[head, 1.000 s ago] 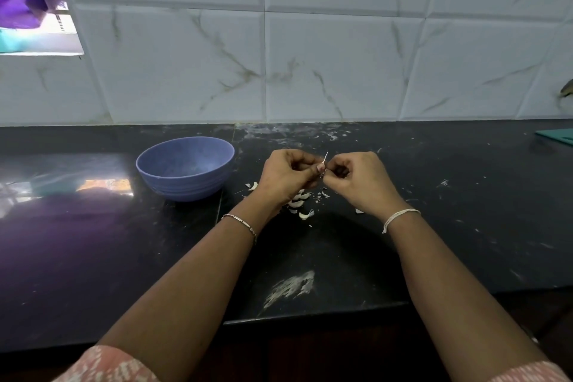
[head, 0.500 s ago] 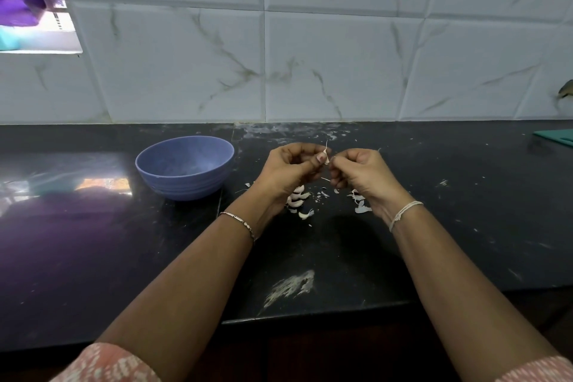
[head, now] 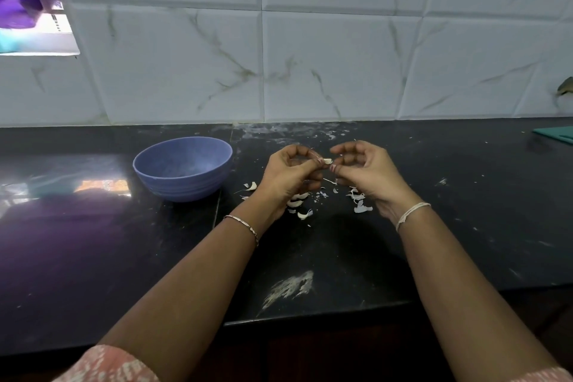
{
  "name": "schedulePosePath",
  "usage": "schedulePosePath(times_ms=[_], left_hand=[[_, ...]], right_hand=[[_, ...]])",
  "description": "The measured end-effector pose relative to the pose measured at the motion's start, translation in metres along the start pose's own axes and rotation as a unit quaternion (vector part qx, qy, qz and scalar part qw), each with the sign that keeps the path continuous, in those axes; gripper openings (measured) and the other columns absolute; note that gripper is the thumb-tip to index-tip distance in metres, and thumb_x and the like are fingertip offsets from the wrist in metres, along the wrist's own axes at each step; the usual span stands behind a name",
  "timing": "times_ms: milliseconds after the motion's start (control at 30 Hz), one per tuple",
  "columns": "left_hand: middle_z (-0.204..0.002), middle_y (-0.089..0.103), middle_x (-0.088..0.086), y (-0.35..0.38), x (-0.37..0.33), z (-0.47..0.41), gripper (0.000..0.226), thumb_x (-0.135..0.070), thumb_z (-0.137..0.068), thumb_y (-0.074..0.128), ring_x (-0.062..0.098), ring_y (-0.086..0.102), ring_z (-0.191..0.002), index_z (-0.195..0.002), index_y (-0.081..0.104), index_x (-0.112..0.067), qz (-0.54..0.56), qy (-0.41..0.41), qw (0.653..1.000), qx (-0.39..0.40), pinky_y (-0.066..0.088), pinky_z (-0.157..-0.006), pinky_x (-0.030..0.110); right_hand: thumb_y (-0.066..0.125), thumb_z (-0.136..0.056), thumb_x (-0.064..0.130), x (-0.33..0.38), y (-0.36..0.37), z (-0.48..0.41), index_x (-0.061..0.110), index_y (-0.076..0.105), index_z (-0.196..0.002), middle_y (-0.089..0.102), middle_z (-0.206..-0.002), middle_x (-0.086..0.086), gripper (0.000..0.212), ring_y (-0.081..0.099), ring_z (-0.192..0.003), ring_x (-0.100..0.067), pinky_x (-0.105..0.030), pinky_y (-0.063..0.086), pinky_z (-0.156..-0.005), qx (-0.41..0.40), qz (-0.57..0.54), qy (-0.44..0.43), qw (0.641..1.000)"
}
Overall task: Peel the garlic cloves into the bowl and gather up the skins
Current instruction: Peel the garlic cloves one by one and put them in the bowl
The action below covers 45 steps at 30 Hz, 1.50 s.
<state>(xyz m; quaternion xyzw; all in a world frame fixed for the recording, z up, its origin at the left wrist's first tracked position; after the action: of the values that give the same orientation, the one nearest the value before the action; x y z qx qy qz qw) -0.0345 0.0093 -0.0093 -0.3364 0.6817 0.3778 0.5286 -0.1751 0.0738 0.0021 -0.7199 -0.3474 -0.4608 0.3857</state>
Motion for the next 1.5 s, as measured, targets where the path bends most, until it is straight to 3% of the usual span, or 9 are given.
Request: schedulePosePath(times_ms=[100,267,567,733,833,1033,1267,1400,1500], left_hand=[[-0.08,0.069,0.01,0.0,0.0,0.0,0.012,-0.004,-0.085,0.072,0.014,0.065,-0.067,-0.083,0.062,-0.01,-0.008,0.01,1.0,-0.006,0.059,-0.064,0.028],[-0.074,0.063,0.009,0.002,-0.002,0.001,0.014,0.001,-0.084,0.071,0.015,0.061,-0.063,-0.079,0.06,-0.006,-0.033,0.024,0.999,-0.014,0.057,-0.057,0.026],[-0.065,0.063,0.002,0.0,0.001,-0.001,0.015,-0.001,-0.08,0.076,0.015,0.061,-0.059,-0.076,0.064,-0.007,-0.098,0.059,0.993,-0.029,0.054,-0.056,0.026],[-0.077,0.072,0.014,-0.001,0.003,-0.005,0.014,-0.001,-0.081,0.076,0.025,0.067,-0.072,-0.086,0.07,-0.013,-0.132,0.085,0.987,-0.031,0.06,-0.079,0.045],[-0.08,0.074,0.014,-0.001,0.004,-0.004,0.01,-0.004,-0.081,0.077,0.023,0.069,-0.074,-0.087,0.075,-0.011,-0.149,0.09,0.984,-0.034,0.06,-0.081,0.045],[-0.078,0.074,0.012,0.001,0.003,-0.002,0.009,-0.004,-0.081,0.077,0.02,0.069,-0.072,-0.087,0.076,-0.01,-0.146,0.085,0.985,-0.047,0.06,-0.082,0.041],[-0.077,0.073,0.014,0.004,0.004,-0.001,0.01,0.0,-0.081,0.075,0.025,0.068,-0.073,-0.08,0.075,-0.01,-0.085,0.063,0.993,-0.058,0.059,-0.084,0.045],[-0.069,0.07,0.009,0.006,0.004,0.0,0.009,0.001,-0.082,0.074,0.018,0.066,-0.066,-0.081,0.074,-0.008,-0.059,0.061,0.995,-0.054,0.06,-0.076,0.035],[-0.071,0.07,0.01,0.006,0.002,-0.001,0.007,0.002,-0.083,0.073,0.013,0.065,-0.063,-0.085,0.073,-0.005,-0.038,0.061,0.996,-0.056,0.058,-0.066,0.022]], right_hand=[[0.073,-0.083,0.0,0.003,0.003,0.002,0.007,0.071,-0.088,0.069,-0.078,-0.006,0.009,0.065,-0.071,-0.012,-0.024,0.057,-0.068,-0.01,-0.033,0.008,0.999],[0.076,-0.078,-0.001,0.002,0.007,0.001,0.01,0.074,-0.078,0.074,-0.08,-0.011,0.011,0.069,-0.073,-0.016,-0.026,0.059,-0.072,-0.053,-0.033,-0.006,0.998],[0.076,-0.077,-0.003,0.004,0.01,0.001,0.005,0.073,-0.079,0.072,-0.075,-0.008,0.008,0.067,-0.063,-0.009,-0.017,0.055,-0.062,-0.046,-0.073,0.006,0.996],[0.078,-0.077,0.001,0.004,0.008,0.002,0.007,0.074,-0.075,0.073,-0.082,-0.019,0.008,0.066,-0.069,-0.017,-0.03,0.057,-0.073,-0.047,-0.061,0.006,0.997],[0.078,-0.075,0.001,0.002,0.009,0.001,0.01,0.074,-0.07,0.073,-0.072,-0.011,0.012,0.066,-0.066,-0.017,-0.036,0.057,-0.075,-0.057,-0.045,-0.004,0.997],[0.08,-0.071,0.005,-0.002,0.011,-0.001,0.018,0.073,-0.065,0.072,-0.066,0.002,0.016,0.063,-0.062,-0.008,-0.028,0.053,-0.065,-0.074,0.0,-0.035,0.997],[0.079,-0.071,0.006,-0.002,0.013,-0.002,0.024,0.069,-0.06,0.074,-0.071,0.001,0.023,0.064,-0.062,-0.006,-0.026,0.053,-0.064,-0.096,0.03,-0.064,0.993],[0.078,-0.073,0.001,0.0,0.013,-0.002,0.016,0.071,-0.065,0.072,-0.067,-0.002,0.018,0.064,-0.059,-0.009,-0.026,0.057,-0.064,-0.09,-0.016,-0.039,0.995],[0.075,-0.078,-0.002,0.003,0.013,0.001,0.005,0.071,-0.072,0.071,-0.074,-0.014,0.01,0.065,-0.059,-0.01,-0.02,0.056,-0.06,-0.065,-0.092,-0.006,0.994]])
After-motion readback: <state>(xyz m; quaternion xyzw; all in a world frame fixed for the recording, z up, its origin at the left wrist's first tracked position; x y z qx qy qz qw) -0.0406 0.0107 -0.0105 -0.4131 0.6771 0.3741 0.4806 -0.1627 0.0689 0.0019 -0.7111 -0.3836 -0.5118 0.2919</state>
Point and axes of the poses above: each hand's wrist, its own z-axis away from the middle knuckle, its own y-axis out of the palm, x = y × z, the point moved 1 cm from there along -z, towards the middle knuckle
